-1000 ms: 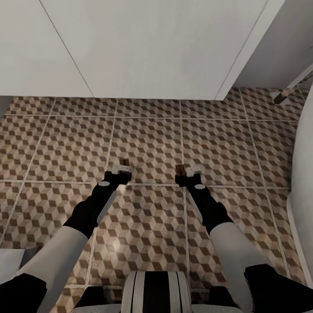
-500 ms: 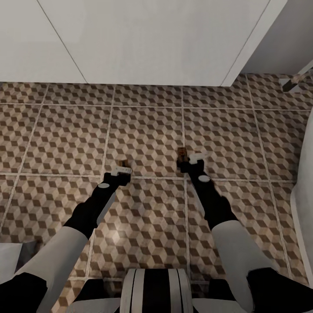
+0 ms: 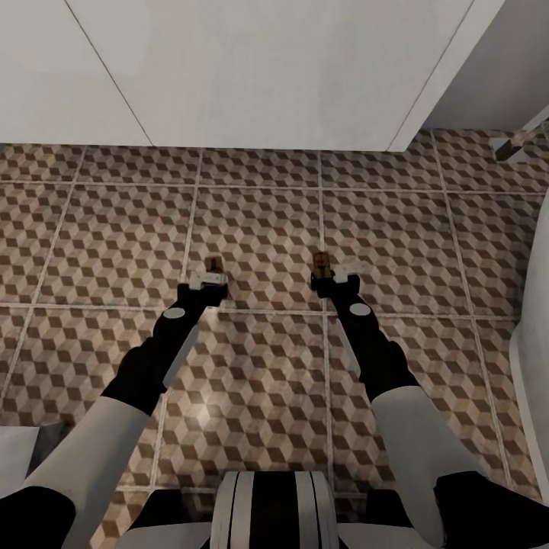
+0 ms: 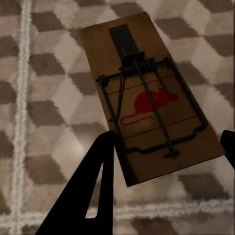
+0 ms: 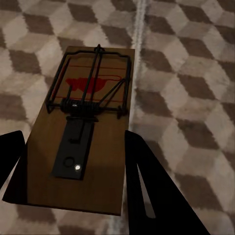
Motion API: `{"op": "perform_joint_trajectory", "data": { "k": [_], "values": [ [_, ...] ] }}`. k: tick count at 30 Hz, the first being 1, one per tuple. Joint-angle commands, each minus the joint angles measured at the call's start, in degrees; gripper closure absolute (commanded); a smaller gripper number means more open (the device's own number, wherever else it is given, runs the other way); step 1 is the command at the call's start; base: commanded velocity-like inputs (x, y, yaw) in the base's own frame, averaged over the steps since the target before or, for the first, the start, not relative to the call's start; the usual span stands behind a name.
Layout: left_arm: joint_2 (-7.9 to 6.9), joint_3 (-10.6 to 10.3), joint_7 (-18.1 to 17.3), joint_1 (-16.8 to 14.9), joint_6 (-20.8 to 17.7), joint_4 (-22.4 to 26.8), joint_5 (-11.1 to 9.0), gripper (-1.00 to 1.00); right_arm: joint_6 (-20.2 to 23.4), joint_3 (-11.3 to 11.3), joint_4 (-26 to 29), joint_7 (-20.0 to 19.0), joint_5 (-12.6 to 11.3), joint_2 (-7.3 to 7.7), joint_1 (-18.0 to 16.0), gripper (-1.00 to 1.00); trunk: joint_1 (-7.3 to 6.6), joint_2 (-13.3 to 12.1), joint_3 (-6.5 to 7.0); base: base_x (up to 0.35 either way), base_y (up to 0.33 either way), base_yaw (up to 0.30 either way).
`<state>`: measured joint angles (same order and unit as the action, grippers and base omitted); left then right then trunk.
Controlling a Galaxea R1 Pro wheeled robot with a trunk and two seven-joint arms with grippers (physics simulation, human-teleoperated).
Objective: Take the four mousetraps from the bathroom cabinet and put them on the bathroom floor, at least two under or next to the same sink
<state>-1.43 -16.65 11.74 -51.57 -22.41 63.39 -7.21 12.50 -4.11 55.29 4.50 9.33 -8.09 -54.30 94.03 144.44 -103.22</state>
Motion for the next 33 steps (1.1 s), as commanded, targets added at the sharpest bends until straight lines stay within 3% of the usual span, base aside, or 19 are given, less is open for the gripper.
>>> {"op": "perform_joint_trajectory", "data": {
  "k": [1,4,8,12,14,20,23,26,33],
  "values": [
    [-0.02,-0.08,0.60,-0.05,-0.64,0.56,-0.51,1.00,0.92,-0.07,0.16,0.21,0.36,-0.04,-0.01,1.00,-0.01,0.01,-0.03,0.000,0.000,0.000],
    [0.35,0.27,0.69,-0.19,-4.36,1.44,-0.49,1.00,3.79,-0.04,1.95,0.37,1.57,-0.22,-0.01,1.00,-0.01,0.01,-0.03,0.000,0.000,0.000],
    [0.87,0.50,1.33,-1.36,-12.37,1.77,-0.45,1.00,10.15,-0.02,6.35,0.35,5.24,-0.84,-0.11,1.00,-0.01,0.01,-0.03,0.000,0.000,0.000],
    [1.03,0.55,2.34,-4.26,-14.88,0.57,-0.32,1.00,13.61,-0.05,7.82,0.29,6.54,-1.91,-0.41,1.00,-0.01,0.01,-0.03,0.000,0.000,0.000],
    [1.05,0.58,2.72,-5.88,-15.38,-1.25,-0.29,1.00,14.37,-0.08,8.07,0.35,6.85,-1.91,-0.68,1.00,-0.01,0.01,-0.03,0.000,0.000,0.000],
    [1.08,0.87,3.14,-13.77,-16.29,-13.54,-0.26,1.00,17.79,-0.11,7.03,0.42,7.23,-1.91,-4.86,1.00,-0.01,0.01,-0.03,0.000,0.000,0.000],
    [1.08,0.91,3.23,-19.01,-16.39,-20.90,-0.26,1.00,20.00,-0.11,3.32,0.61,7.27,-1.91,-8.24,1.00,-0.01,0.01,-0.03,0.000,0.000,0.000],
    [1.06,0.92,3.27,-22.63,-16.42,-25.14,-0.26,1.00,20.48,-0.13,-2.02,0.72,7.28,-1.91,-11.91,1.00,-0.01,0.01,-0.03,0.000,0.000,0.000],
    [1.05,0.92,4.99,-26.28,-16.38,-28.39,-0.26,1.00,20.14,-0.11,-13.78,1.74,7.35,-1.91,-19.97,1.00,-0.01,0.01,-0.03,0.000,0.000,0.000]
  ]
}}
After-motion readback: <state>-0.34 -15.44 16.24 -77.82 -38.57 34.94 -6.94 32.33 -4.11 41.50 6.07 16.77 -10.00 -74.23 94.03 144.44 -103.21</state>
